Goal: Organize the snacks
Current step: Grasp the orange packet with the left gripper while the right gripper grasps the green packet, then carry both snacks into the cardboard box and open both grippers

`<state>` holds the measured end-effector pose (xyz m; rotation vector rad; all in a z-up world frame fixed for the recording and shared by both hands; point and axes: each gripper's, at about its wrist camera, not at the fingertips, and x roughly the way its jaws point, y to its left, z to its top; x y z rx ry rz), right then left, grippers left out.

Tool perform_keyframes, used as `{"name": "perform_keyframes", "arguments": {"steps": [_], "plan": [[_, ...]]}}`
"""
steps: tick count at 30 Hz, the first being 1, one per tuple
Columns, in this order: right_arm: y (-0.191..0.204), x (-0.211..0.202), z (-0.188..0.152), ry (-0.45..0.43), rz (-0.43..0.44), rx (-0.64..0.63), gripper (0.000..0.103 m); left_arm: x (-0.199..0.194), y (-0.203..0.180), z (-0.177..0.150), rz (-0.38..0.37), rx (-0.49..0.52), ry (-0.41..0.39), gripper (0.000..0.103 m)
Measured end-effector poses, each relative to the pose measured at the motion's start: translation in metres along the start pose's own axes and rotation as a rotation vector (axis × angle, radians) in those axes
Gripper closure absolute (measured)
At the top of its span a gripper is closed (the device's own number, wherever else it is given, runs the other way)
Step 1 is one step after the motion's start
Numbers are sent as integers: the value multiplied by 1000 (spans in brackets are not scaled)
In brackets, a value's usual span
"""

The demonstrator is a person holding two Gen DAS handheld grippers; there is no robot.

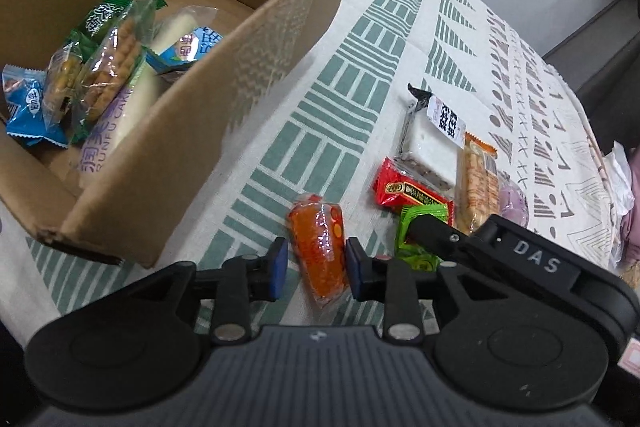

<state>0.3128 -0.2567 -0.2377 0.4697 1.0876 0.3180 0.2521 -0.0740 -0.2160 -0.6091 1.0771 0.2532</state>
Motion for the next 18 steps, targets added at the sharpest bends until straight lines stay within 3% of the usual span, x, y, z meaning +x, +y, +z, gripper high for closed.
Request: {"name": "perform_keyframes", "arguments": {"steps": [10,14,18], "plan": [[-2,-3,-3,60,9,3,64,5,0,-2,4,37,-5,74],[1,-3,-5,66,0,-18,72,2,-4,-4,16,53,-17,78],[0,-5,-5,65,7,-13,73,-4,-7,-4,16,63,-20,81]]}}
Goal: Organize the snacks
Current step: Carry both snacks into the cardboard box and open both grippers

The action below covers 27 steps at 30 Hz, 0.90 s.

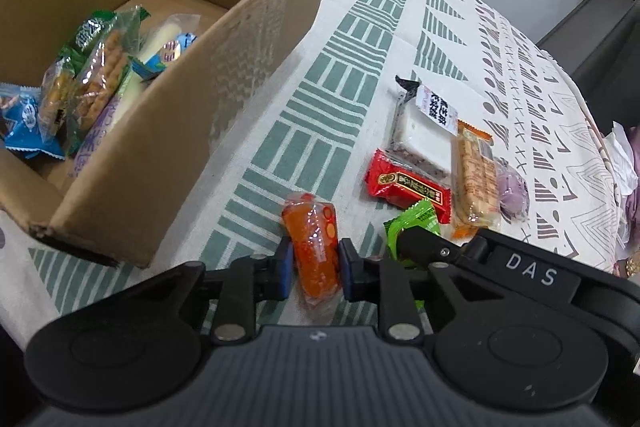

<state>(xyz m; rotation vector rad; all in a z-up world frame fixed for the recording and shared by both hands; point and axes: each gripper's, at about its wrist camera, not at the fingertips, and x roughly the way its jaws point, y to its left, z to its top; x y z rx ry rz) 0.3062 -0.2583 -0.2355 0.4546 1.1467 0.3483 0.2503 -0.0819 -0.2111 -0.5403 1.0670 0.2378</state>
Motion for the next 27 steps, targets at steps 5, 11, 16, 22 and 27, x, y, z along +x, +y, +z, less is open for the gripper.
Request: {"name": "perform_keyframes", "arguments": {"steps": [5,11,16,22,27], "plan": [[-1,-7,0,-7,18,8,73,-13,-3,0,18,5,-36,83],[0,-20,1,-44,63,19,73,-32,-5,5,26,11,-83,83],[4,-35,4,-98,112,16,73,-53,-6,10,19,19,-133,83],[10,-49,8,-164,176,1,73,-83,-3,18,2,9,-204,83],[18,-60,9,-222,214,-16,73,-106,3,26,-13,-7,-255,83]]}}
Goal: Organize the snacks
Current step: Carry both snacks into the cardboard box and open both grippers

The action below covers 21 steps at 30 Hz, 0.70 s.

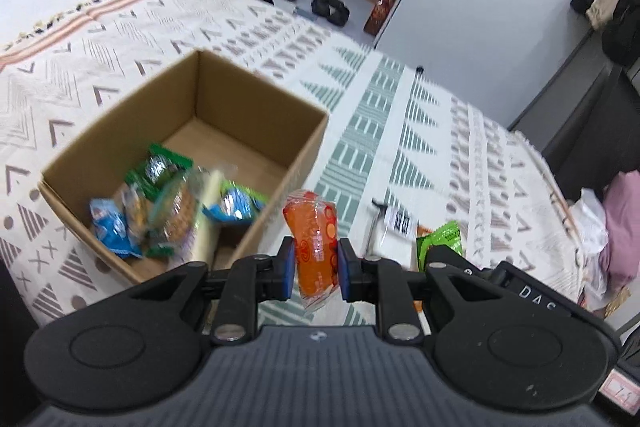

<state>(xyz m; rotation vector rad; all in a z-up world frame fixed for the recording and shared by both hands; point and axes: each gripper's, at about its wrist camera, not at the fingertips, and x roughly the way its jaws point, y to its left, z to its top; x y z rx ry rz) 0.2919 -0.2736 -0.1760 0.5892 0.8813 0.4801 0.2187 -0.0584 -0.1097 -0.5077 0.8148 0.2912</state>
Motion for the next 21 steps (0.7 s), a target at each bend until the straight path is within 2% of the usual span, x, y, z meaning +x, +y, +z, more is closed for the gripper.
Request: {"name": "perform_keyframes", "arguments": {"steps": [6,9,12,15,21], "plan": [[17,-9,3,-60,44,-38,73,-20,11,13,-10,-22,-48,83],[22,-11,5,-68,100,-11,73,-30,21,18,-9,-37,-71,83],[32,-13,3,-96,93,-58,73,-37,32,24,-9,-51,-89,83],[33,-9,1,-66,124,-21,73,-42,43,28,-2,-69,-99,83],[50,0,-6,-59,114,-66,73,-46,67,39,6,-103,-114,83]]}}
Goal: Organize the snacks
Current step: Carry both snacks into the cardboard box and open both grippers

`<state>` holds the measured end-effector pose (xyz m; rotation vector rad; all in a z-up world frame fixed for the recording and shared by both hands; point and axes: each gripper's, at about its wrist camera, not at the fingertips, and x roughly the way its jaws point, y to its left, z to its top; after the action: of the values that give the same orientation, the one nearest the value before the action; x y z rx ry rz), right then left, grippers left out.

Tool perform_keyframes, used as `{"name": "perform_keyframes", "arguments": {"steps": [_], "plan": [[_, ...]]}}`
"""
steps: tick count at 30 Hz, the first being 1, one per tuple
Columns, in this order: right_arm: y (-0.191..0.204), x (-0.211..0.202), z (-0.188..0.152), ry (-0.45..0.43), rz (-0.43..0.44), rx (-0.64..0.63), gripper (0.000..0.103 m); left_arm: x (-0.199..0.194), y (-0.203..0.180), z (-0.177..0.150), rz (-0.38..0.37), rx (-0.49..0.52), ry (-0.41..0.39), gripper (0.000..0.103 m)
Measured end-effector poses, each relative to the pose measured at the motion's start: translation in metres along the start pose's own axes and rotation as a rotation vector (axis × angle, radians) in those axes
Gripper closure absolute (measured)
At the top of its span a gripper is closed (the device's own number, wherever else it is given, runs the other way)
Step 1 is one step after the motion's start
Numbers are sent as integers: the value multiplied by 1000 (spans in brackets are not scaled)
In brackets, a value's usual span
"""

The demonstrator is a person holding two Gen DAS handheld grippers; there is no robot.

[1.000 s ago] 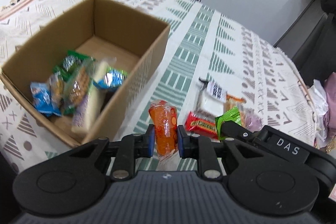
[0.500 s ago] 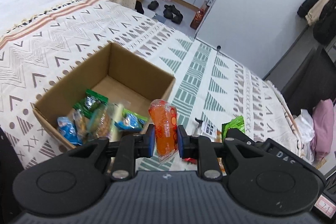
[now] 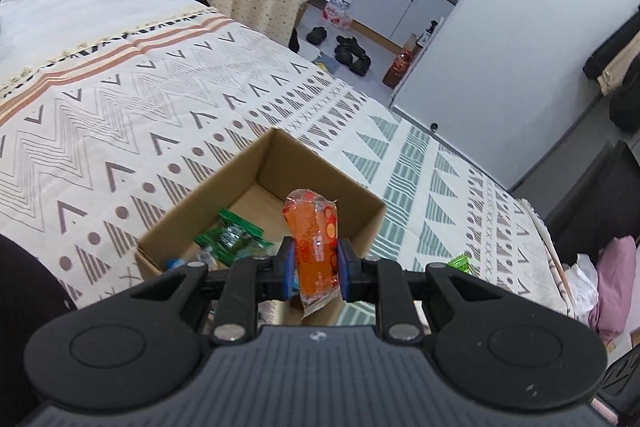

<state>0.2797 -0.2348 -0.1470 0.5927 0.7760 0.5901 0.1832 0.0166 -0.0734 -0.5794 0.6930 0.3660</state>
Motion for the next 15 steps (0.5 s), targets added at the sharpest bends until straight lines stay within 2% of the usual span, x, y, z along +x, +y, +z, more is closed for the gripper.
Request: {"name": "perform_keyframes", "arguments": {"steps": [15], "plan": [[45,36,-11,45,23,-83,73,22,52,28,9,-68,25,82]]}}
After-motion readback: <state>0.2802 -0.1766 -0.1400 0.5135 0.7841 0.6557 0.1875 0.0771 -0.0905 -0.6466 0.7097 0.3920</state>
